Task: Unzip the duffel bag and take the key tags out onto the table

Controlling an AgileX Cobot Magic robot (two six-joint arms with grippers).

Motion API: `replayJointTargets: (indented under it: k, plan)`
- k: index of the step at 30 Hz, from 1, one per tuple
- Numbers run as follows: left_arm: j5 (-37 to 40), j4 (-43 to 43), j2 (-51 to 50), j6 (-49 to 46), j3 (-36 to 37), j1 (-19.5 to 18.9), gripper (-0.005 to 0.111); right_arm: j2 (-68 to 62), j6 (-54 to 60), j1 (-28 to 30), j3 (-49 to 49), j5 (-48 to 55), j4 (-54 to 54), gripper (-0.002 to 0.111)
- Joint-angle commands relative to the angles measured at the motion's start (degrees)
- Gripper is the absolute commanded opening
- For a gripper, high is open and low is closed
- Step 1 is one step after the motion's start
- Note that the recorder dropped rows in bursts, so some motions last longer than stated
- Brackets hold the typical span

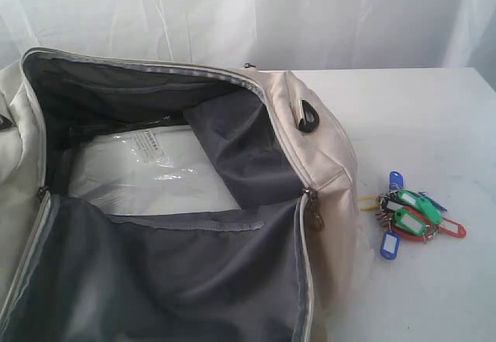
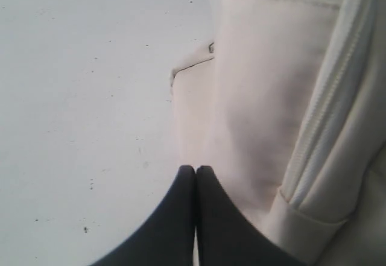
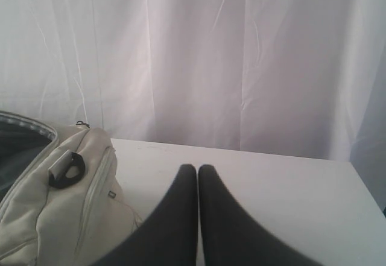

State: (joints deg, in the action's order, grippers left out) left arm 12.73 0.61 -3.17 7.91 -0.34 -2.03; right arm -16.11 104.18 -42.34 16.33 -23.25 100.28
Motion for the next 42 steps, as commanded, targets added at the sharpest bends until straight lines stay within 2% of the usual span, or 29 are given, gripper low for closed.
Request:
replayJointTargets:
  k: [1,9,13,16,28,32,36,42]
  plan:
    - [1.7,0.4,3.1,-0.2,0.3,-3.7,0.000,0.2,-0.1,0.2,-0.4,-0.2,-0.3,0.001]
    - [1.8,0.0,3.2,-2.3,0.3,-8.2,0.000,3.3,-0.1,0.2,-0.4,-0.1,-0.3,0.001]
    - [4.0,-0.1,3.2,-7.9,0.3,-8.2,0.000,9.7,-0.1,0.1,-0.4,-0.1,-0.3,0.001]
    - [7.0,-0.2,3.2,-7.9,0.3,-8.2,0.000,16.1,-0.4,0.1,-0.4,-0.1,-0.3,0.001]
    - [6.8,0.2,3.2,-7.9,0.3,-8.1,0.000,16.1,-1.2,0.1,-0.6,-3.7,-0.3,0.001]
    - [6.8,0.2,3.2,-7.9,0.3,-6.5,0.000,16.1,-1.2,0.1,-0.6,-3.7,-0.3,0.001]
    - [6.8,0.2,3.2,-7.9,0.3,-6.5,0.000,16.1,-1.2,0.2,-0.6,-3.9,-0.3,0.001]
    - [6.8,0.2,3.2,-7.9,0.3,-6.5,0.000,16.1,-1.2,7.5,-0.6,-4.0,-0.3,0.001]
